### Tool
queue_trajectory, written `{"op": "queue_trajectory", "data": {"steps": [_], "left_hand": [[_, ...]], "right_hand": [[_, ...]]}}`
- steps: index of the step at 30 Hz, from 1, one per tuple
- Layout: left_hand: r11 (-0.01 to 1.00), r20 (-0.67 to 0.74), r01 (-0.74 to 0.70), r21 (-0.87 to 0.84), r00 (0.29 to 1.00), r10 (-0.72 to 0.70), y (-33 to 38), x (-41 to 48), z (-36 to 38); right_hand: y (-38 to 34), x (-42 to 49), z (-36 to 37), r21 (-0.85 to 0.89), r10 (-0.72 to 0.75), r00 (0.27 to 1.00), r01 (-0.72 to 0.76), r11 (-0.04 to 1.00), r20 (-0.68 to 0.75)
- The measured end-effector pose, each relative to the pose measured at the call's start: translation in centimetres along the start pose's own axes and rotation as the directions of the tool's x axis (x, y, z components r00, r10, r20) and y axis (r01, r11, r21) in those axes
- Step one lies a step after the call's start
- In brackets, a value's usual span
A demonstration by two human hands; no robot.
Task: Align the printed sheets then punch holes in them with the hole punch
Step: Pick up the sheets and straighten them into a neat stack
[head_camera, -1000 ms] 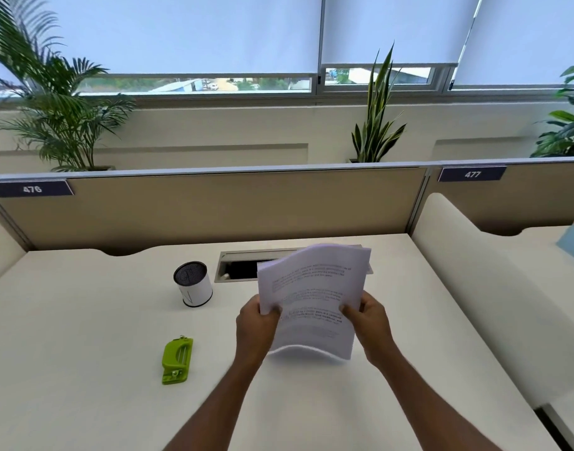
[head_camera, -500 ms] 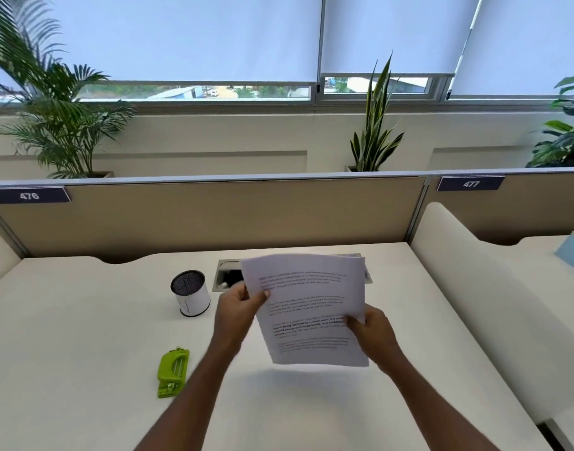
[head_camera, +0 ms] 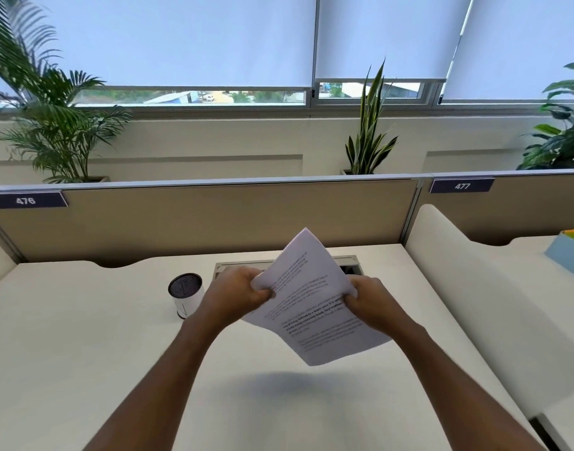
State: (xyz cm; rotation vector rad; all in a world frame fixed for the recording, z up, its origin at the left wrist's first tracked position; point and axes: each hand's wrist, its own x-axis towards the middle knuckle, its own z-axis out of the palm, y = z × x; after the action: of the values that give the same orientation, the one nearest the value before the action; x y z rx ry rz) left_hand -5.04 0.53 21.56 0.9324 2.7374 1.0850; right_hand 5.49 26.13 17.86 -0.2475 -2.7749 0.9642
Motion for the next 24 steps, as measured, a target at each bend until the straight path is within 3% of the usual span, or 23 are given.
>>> {"op": "queue_trajectory", "data": {"steps": [2, 4, 7, 9, 11, 13, 17, 20, 24], "left_hand": [[0.999, -0.015, 0.046, -0.005, 0.999, -0.046, -0.6, 0.3, 0.1], [0.989, -0.019, 0.082, -0.122, 0.996, -0.085, -1.5, 0.4, 0.1], [0.930, -0.037, 0.196, -0.310, 0.975, -0.218, -2.9, 0.1, 0.1], [0.861, -0.015, 0.253, -0.441, 0.957, -0.290, -4.1, -0.3, 0.3], [0.805, 0.011, 0.289, -0.518, 0.943, -0.331, -5.2, -0.7, 0.6], [0.781, 0.003, 0.294, -0.551, 0.937, -0.350, -6.1, -0.9, 1.1], [0.766, -0.064, 0.234, -0.599, 0.940, -0.336, -6.5, -1.0, 2.3], [0.736, -0.118, 0.199, -0.647, 0.928, -0.354, -6.5, -1.0, 3.5], [0.736, -0.146, 0.225, -0.638, 0.903, -0.403, -7.4, -2.1, 5.9]], "right_hand": [[0.1, 0.1, -0.6, -0.001, 0.000, 0.999, 0.000, 1.000, 0.046], [1.0, 0.2, -1.2, -0.060, 0.021, 0.991, -0.013, 0.998, 0.134], [3.3, 0.2, -2.1, -0.142, 0.174, 0.944, -0.138, 0.980, 0.279], [4.6, 0.0, -2.7, -0.119, 0.246, 0.926, -0.220, 0.968, 0.286], [5.3, -0.1, -3.3, 0.007, 0.247, 0.944, -0.254, 0.967, 0.218], [5.3, -0.2, -3.6, 0.258, 0.212, 0.969, -0.238, 0.936, 0.125], [4.0, -0.2, -3.0, 0.670, 0.202, 0.977, -0.105, 0.735, -0.068], [3.5, -0.4, -2.0, 0.740, 0.200, 0.964, -0.007, 0.673, -0.174], [4.1, -1.2, 0.1, 0.744, 0.225, 0.953, 0.001, 0.668, -0.203]]}}
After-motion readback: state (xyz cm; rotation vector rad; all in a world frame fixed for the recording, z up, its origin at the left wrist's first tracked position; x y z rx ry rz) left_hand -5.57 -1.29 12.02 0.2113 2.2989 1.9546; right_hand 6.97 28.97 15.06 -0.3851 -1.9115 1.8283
